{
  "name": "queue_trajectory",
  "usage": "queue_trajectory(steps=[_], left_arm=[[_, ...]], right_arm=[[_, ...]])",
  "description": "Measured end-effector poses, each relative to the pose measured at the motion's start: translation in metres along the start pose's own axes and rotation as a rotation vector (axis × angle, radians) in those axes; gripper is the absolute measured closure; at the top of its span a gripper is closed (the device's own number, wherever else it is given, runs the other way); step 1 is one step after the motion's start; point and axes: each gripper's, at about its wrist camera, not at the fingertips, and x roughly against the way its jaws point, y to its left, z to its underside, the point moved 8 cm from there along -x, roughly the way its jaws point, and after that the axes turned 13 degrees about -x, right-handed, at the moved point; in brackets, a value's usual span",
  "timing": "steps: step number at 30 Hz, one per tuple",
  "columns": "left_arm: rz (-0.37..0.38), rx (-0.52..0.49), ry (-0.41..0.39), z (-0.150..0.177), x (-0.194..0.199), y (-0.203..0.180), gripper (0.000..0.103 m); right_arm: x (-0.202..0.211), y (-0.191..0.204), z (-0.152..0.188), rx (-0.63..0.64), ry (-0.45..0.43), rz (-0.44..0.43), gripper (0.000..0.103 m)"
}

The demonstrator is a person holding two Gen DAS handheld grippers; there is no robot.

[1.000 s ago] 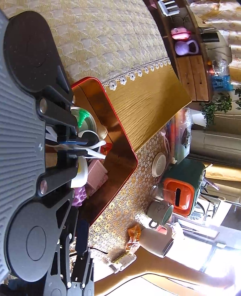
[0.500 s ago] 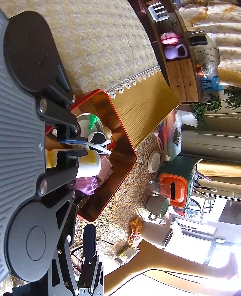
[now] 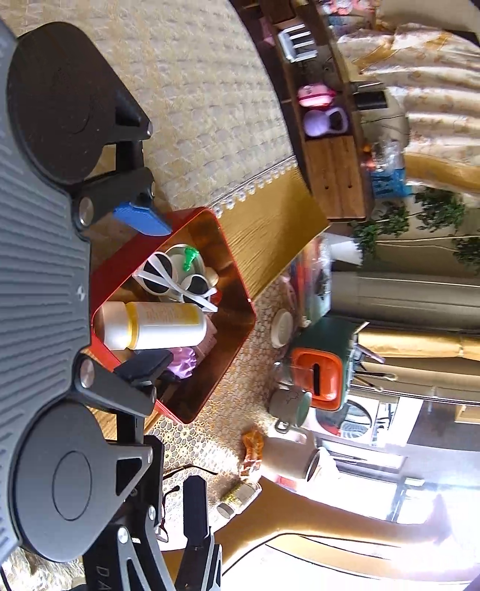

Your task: Organize rigid objects

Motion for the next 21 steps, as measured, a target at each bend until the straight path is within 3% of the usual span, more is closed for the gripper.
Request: queue_trajectory(steps=[2, 6, 10, 14, 21], left_arm=[[0.003, 0.002, -0.006, 0.0, 0.006, -0.001, 0.035], [0.0, 0.004, -0.028, 0.001, 0.02, -0.004, 0.019], [0.011, 0.014, -0.038, 0.003, 0.031, -0.006, 0.017], [0.009, 0.027, -0.049, 0.004, 0.038, -0.007, 0.002], [-0.006, 0.029, -0.046, 0.008, 0.044, -0.01, 0.0]], right_arm=[[0.005, 0.0, 0.0, -0.004, -0.011, -0.005, 0.024], [0.014, -0.001, 0.002, -0.004, -0.037, -0.015, 0.018], [0.025, 0.003, 0.002, -0.002, -0.075, -0.044, 0.008], [0.032, 0.006, 0.003, 0.01, -0.105, -0.059, 0.001], [0.04, 0.006, 0.008, -0.001, -0.132, -0.051, 0.0]])
